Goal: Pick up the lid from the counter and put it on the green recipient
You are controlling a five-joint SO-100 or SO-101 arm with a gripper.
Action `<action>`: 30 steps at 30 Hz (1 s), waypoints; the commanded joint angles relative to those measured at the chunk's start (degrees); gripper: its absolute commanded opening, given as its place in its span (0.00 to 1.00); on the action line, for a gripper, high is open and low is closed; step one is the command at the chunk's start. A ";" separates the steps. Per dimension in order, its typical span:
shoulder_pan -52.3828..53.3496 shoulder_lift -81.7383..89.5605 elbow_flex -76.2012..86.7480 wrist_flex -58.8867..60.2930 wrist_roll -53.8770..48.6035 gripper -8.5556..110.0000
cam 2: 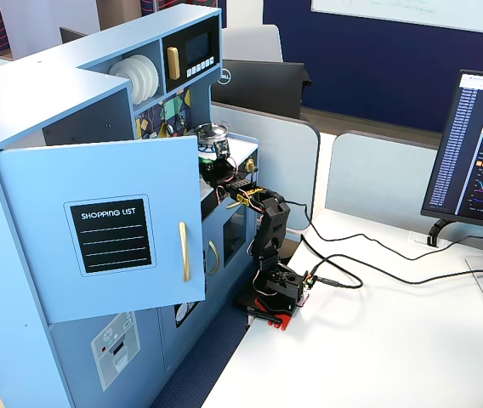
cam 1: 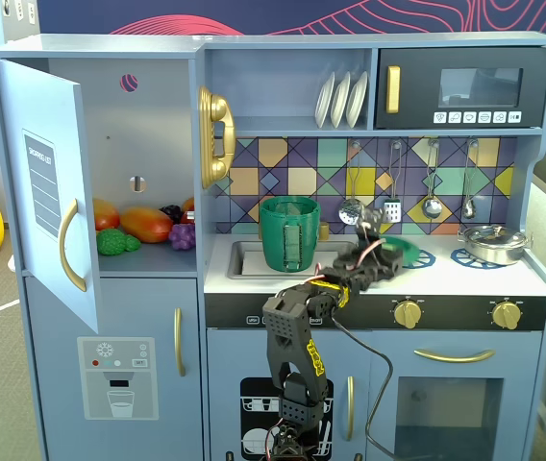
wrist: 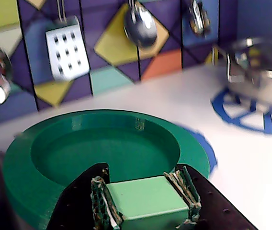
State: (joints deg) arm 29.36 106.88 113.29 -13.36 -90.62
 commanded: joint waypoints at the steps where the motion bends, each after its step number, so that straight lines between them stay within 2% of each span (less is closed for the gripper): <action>1: -2.37 8.17 -11.43 5.98 0.79 0.07; 17: -15.29 14.94 -28.21 26.19 -1.76 0.07; 30: -25.40 14.15 -29.88 30.50 -5.01 0.07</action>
State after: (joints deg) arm 6.24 118.21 88.59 17.05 -94.48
